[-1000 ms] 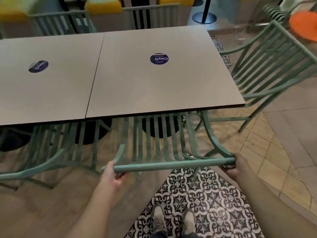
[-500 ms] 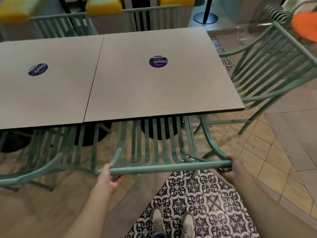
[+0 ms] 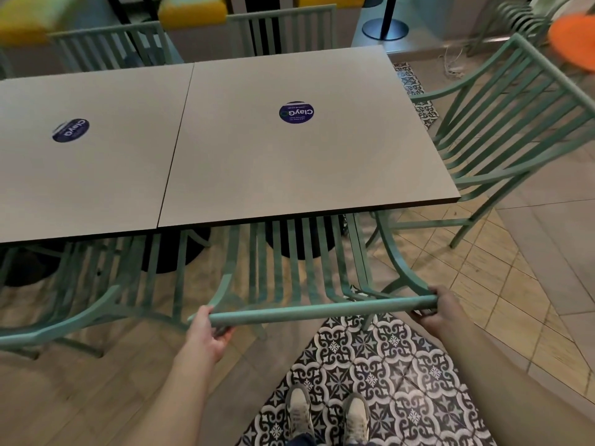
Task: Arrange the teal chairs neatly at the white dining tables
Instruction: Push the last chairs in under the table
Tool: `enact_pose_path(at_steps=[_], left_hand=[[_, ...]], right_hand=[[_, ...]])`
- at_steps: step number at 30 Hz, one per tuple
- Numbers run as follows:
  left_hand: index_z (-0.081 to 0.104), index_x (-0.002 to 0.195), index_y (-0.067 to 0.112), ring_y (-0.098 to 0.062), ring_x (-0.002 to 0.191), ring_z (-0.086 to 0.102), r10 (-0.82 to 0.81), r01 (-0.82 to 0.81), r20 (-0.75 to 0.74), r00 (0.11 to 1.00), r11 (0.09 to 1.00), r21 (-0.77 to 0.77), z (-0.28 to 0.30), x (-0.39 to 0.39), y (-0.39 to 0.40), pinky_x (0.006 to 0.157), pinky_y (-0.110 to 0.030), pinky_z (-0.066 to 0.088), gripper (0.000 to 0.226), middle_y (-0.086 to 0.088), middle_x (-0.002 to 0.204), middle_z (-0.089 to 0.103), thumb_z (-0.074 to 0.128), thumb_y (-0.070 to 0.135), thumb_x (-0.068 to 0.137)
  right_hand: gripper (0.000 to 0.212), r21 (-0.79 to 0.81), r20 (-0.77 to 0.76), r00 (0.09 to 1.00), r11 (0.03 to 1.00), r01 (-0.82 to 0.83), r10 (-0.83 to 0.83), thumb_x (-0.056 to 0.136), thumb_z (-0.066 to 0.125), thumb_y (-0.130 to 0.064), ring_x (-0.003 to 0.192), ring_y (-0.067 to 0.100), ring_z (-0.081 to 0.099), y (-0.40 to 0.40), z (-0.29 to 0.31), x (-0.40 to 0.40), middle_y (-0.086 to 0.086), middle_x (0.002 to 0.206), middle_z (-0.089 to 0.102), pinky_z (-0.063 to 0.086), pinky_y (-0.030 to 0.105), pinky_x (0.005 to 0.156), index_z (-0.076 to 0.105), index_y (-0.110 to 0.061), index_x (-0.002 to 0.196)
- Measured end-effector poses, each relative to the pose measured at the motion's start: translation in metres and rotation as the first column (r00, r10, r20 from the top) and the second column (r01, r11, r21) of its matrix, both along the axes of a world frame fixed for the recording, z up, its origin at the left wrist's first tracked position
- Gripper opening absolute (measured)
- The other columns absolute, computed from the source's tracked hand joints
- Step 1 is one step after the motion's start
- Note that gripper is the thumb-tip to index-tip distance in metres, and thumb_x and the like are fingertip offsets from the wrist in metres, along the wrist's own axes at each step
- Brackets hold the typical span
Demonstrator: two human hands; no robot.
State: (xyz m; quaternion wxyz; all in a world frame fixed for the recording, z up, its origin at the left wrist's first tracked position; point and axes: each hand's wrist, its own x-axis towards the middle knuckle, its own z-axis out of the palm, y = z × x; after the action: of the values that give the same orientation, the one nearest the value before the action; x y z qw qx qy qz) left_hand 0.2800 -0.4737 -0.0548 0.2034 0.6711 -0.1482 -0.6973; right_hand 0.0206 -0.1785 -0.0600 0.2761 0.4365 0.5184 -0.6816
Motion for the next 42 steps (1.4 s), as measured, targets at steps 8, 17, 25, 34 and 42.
enact_pose_path(at_steps=[8, 17, 25, 34, 42], left_hand=[[0.038, 0.135, 0.006, -0.038, 0.119, 0.052, 0.043, -0.042, -0.031, 0.999, 0.999, 0.032, 0.003, -0.003, 0.015, 0.09, -0.045, 0.049, 0.045, -0.024, 0.133, 0.047, 0.056, 0.015, 0.094], [0.04, 0.133, 0.005, -0.038, 0.117, 0.054, 0.031, -0.03, -0.039, 0.999, 0.999, 0.029, 0.003, -0.002, 0.017, 0.084, -0.045, 0.051, 0.043, -0.025, 0.132, 0.049, 0.055, 0.015, 0.095], [0.04, 0.134, 0.005, -0.038, 0.118, 0.053, 0.031, -0.03, -0.038, 0.999, 0.999, 0.022, 0.0, -0.001, 0.016, 0.084, -0.044, 0.051, 0.043, -0.025, 0.133, 0.048, 0.055, 0.015, 0.095], [0.045, 0.127, 0.014, -0.032, 0.093, 0.063, -0.149, 0.159, 0.098, 0.984, 0.981, -0.107, -0.014, 0.014, 0.016, 0.081, -0.047, 0.053, 0.046, -0.016, 0.113, 0.059, 0.065, 0.033, 0.09], [0.06, 0.122, 0.014, -0.025, 0.1, 0.058, -0.44, 0.8, 0.687, 0.578, 0.473, -0.369, -0.005, 0.042, 0.002, 0.084, -0.041, 0.05, 0.04, -0.007, 0.113, 0.062, 0.056, 0.041, 0.093]], right_hand=[[0.02, -0.007, -0.031, 0.999, 1.0, -0.029, 0.029, 0.094, 0.051, -0.019, 0.088, 0.028, 0.055, 0.007, 0.001, -0.012, 0.015, 0.1, 0.052, 0.048, 0.046, 0.085, 0.048, -0.008, 0.11], [0.016, -0.015, -0.012, 0.999, 0.999, -0.036, 0.035, 0.094, 0.052, -0.021, 0.088, 0.029, 0.055, 0.006, 0.006, -0.009, 0.017, 0.101, 0.051, 0.049, 0.046, 0.084, 0.049, -0.008, 0.103], [0.026, -0.031, -0.018, 1.0, 0.999, -0.026, 0.025, 0.094, 0.053, -0.021, 0.089, 0.031, 0.055, 0.007, 0.007, -0.008, 0.017, 0.103, 0.051, 0.05, 0.045, 0.08, 0.047, -0.008, 0.115], [0.025, 0.136, -0.083, 0.98, 0.977, -0.167, 0.18, 0.095, 0.054, -0.031, 0.108, 0.03, 0.058, 0.012, 0.006, -0.003, 0.015, 0.118, 0.057, 0.049, 0.045, 0.087, 0.053, -0.012, 0.111], [0.061, 0.848, -0.232, 0.611, 0.465, -0.253, 0.757, 0.089, 0.062, -0.037, 0.123, 0.031, 0.047, 0.031, 0.021, 0.004, 0.015, 0.139, 0.047, 0.04, 0.049, 0.098, 0.041, -0.012, 0.14]])
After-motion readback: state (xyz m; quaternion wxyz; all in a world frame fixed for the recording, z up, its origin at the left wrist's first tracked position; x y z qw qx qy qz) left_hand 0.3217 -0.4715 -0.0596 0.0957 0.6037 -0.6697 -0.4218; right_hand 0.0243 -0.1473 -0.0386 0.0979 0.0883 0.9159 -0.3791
